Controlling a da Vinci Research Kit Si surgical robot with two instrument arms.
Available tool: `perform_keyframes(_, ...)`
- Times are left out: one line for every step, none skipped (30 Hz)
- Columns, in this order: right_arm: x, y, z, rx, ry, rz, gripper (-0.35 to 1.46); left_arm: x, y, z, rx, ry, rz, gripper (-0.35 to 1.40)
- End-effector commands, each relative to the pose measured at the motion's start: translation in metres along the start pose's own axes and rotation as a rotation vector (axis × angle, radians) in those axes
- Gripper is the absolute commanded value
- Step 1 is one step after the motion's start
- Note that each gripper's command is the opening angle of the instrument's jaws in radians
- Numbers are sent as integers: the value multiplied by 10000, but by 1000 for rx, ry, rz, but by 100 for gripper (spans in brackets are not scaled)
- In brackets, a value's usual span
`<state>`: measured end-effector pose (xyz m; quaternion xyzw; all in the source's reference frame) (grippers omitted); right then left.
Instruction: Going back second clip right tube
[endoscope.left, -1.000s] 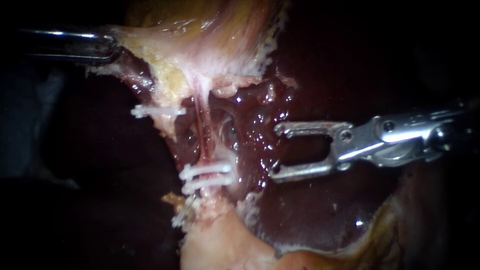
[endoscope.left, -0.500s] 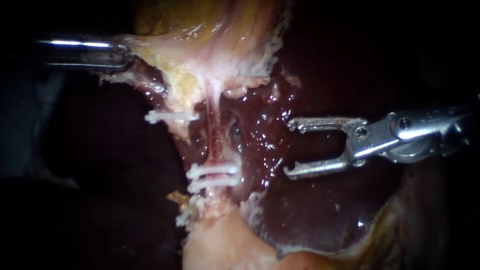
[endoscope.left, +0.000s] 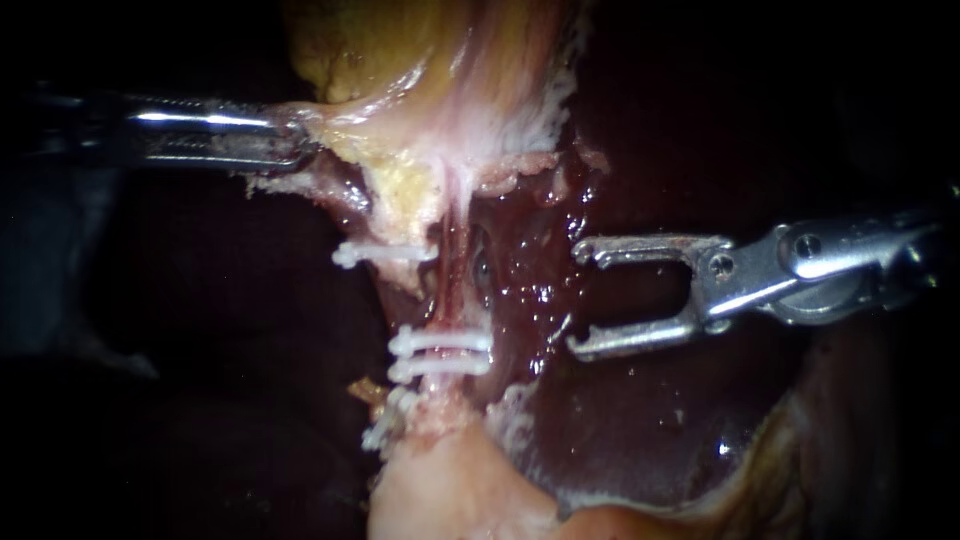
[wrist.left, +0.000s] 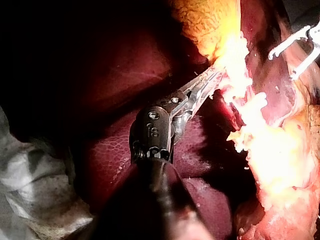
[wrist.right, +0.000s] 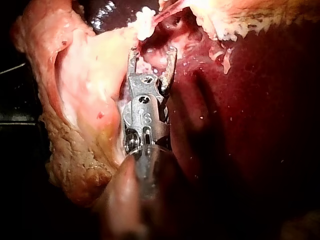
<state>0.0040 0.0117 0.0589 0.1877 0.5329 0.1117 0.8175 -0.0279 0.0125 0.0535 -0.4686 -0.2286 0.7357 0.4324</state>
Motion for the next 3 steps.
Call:
perform_keyframes(0,0,0,4,1,0,50,0,0,0,0,0,0,-35)
perform_keyframes(0,0,0,4,1,0,50,0,0,-1,-1,0,0,-35)
perform_keyframes(0,0,0,7,1,0,50,0,0,-1,-1,0,0,-35)
